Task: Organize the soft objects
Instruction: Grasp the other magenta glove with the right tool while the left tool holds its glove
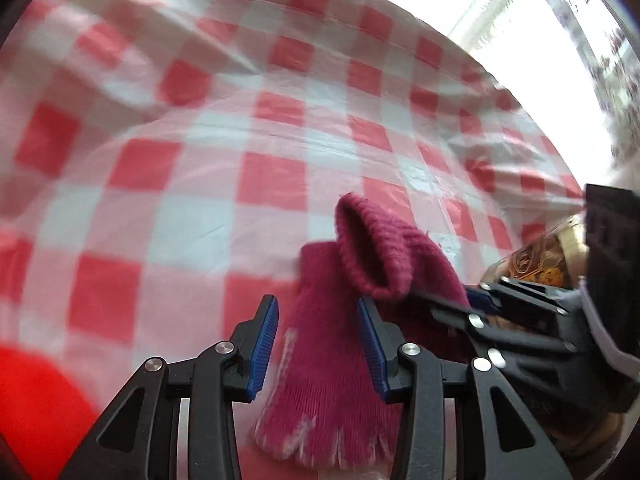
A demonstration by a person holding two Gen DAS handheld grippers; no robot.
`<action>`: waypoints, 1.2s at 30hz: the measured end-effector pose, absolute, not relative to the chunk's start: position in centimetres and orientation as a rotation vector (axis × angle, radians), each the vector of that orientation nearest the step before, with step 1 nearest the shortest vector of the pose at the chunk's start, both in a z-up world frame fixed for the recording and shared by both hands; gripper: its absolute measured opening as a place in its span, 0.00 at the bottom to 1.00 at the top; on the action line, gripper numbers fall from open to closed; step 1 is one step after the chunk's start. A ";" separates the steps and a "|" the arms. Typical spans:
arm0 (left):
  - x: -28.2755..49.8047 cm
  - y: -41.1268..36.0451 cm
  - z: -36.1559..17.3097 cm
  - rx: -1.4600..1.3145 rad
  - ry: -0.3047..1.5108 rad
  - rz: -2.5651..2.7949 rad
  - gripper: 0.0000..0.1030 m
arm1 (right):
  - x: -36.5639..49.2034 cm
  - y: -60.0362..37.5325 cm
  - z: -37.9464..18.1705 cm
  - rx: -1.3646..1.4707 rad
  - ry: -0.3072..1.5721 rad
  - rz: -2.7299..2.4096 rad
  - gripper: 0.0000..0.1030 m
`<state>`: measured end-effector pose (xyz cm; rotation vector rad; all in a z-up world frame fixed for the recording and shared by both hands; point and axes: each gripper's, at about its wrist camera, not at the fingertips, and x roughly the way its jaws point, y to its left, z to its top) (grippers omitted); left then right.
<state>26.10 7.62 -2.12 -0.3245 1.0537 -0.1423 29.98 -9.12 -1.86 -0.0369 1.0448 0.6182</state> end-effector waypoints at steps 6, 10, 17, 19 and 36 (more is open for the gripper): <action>28.8 5.5 -4.1 -0.246 1.095 -0.233 0.15 | 30.2 -9.5 -1.7 -0.038 1.044 0.580 0.22; 28.3 4.7 -4.3 -0.148 1.102 -0.194 0.06 | 30.2 -9.9 -1.4 -0.069 1.035 0.525 0.22; 23.7 6.4 -3.6 -0.058 1.141 -0.022 0.07 | 29.7 -9.4 -2.0 -0.166 1.041 0.483 0.22; 22.5 6.9 -3.6 -0.061 1.148 0.005 0.12 | 29.3 -8.8 -2.1 -0.212 1.041 0.499 0.23; 24.7 7.6 -4.0 -0.140 1.130 -0.064 0.16 | 28.2 -4.9 -3.5 -0.424 0.992 0.637 0.22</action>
